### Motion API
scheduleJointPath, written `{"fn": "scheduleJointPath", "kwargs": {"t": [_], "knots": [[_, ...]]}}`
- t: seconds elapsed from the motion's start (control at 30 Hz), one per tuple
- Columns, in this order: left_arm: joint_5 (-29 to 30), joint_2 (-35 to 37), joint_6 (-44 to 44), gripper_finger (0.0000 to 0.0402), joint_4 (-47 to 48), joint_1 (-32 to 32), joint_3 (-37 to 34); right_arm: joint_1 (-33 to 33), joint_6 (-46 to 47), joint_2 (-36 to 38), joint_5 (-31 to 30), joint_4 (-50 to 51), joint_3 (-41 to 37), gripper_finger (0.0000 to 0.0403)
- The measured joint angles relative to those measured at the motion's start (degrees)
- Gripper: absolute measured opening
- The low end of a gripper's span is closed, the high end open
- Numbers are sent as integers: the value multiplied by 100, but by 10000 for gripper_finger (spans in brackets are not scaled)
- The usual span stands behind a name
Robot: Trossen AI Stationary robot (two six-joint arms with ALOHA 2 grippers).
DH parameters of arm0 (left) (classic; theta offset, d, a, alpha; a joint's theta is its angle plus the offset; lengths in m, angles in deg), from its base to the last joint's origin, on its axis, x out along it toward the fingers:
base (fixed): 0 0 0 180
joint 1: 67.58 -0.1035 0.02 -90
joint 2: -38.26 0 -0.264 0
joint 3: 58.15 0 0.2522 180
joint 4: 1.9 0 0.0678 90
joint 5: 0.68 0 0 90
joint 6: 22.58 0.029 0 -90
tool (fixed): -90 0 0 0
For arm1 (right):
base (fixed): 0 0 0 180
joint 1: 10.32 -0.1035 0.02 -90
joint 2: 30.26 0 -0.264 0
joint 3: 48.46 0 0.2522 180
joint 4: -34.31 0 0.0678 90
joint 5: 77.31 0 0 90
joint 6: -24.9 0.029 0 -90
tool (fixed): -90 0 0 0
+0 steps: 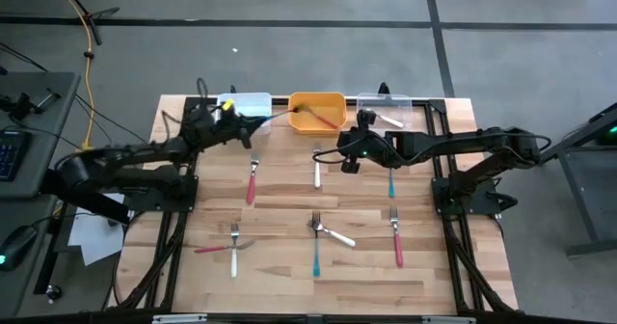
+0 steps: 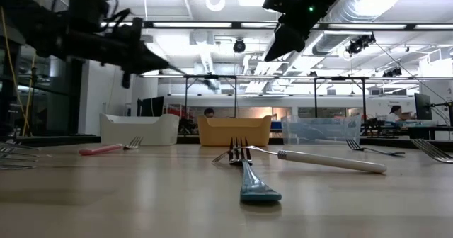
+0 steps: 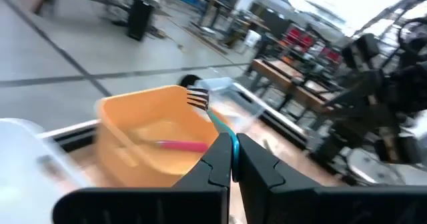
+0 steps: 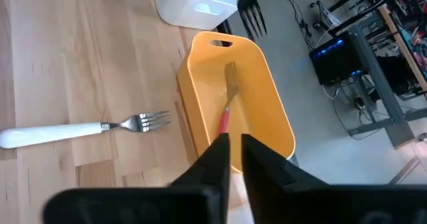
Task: Sort silverware by color (type)
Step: Put the bottom right blue fork into the white bin
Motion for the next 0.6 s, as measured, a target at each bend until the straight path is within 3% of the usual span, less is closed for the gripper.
{"fn": "scheduleJointPath", "kwargs": {"t": [0.1,0.3,0.6], "knots": [[171,531,15,4,268,-163,-248,0,-4,0,21,2,-2,4],[685,1242,21,4,1226,-515,-521,28,39,0,106,2,-4,7],[1060,1459,372,4,2007,-918,-533,141,120,0,296,19,-7,1]]}}
